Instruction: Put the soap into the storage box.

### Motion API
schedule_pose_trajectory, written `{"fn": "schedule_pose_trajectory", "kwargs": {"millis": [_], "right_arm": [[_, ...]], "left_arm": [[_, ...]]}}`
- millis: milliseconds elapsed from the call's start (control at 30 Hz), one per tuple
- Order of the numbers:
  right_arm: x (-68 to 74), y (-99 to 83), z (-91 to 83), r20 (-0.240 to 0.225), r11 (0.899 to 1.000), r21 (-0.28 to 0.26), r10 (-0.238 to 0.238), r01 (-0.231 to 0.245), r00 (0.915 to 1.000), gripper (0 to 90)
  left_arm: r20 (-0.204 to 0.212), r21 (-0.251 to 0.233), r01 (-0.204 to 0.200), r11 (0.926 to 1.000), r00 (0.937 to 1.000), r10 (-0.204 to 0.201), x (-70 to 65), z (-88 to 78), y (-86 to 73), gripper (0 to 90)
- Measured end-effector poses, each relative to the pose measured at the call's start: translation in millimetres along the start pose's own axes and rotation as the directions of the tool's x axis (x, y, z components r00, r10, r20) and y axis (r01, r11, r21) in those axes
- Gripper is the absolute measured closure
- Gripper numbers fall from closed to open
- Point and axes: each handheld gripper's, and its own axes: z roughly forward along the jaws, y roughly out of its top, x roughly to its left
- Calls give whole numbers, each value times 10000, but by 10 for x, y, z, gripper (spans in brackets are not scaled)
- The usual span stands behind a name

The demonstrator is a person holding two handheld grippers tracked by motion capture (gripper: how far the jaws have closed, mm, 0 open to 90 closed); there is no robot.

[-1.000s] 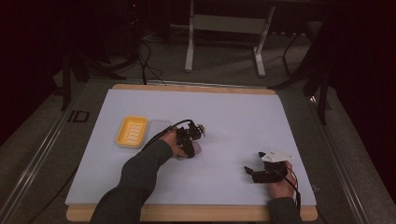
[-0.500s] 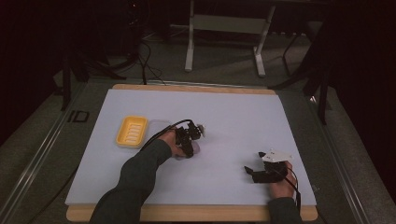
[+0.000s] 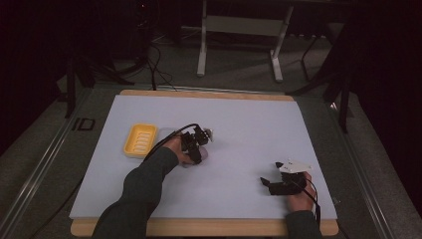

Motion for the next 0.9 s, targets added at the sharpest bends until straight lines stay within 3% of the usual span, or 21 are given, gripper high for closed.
{"fn": "schedule_pose_trajectory", "kwargs": {"millis": [533, 900], "right_arm": [[0, 0, 0, 0, 10000, -4, 1, -1, 10000, 145], [-1, 0, -1, -10, 10000, 0, 0, 0, 10000, 145]], "left_arm": [[-62, -286, 745, 9968, 9972, -747, 110, -145, -79, 500], [-247, -367, 1360, 9900, 9903, -1370, 217, -256, -192, 501]]}}
